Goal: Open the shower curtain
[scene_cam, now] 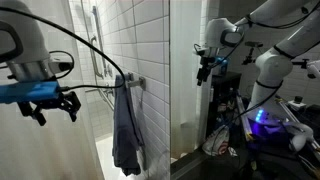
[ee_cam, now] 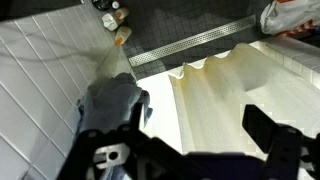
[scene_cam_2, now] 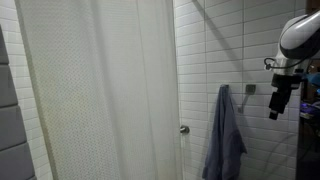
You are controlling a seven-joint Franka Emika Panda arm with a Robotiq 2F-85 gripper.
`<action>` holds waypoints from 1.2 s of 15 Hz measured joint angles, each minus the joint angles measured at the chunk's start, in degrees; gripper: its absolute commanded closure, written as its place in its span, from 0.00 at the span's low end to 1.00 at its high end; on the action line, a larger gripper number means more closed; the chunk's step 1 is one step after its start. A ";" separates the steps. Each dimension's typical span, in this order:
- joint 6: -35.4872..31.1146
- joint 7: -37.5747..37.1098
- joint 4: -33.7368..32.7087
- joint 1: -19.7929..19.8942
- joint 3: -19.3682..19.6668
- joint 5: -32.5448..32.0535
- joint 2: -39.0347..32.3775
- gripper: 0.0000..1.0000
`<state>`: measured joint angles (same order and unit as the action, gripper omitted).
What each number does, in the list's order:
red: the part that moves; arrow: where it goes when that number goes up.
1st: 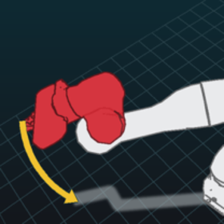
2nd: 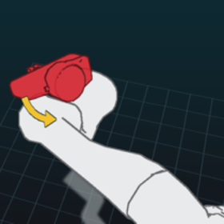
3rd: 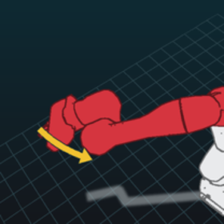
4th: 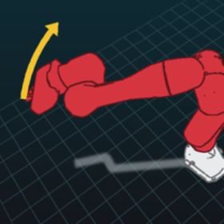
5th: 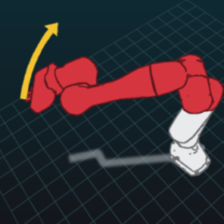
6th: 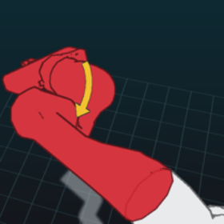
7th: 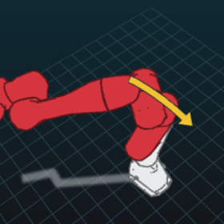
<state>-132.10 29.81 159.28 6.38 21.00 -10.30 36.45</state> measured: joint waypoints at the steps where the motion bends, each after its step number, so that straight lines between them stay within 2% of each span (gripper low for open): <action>1: 0.00 0.00 0.00 0.00 0.00 0.00 0.00 0.00; 13: -0.40 0.02 -0.17 -0.07 -0.24 0.34 -0.01 0.00; 18: -4.34 -0.02 -2.50 -1.94 -4.00 0.30 -0.07 0.00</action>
<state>-136.43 29.79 156.78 4.44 17.01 -10.00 36.38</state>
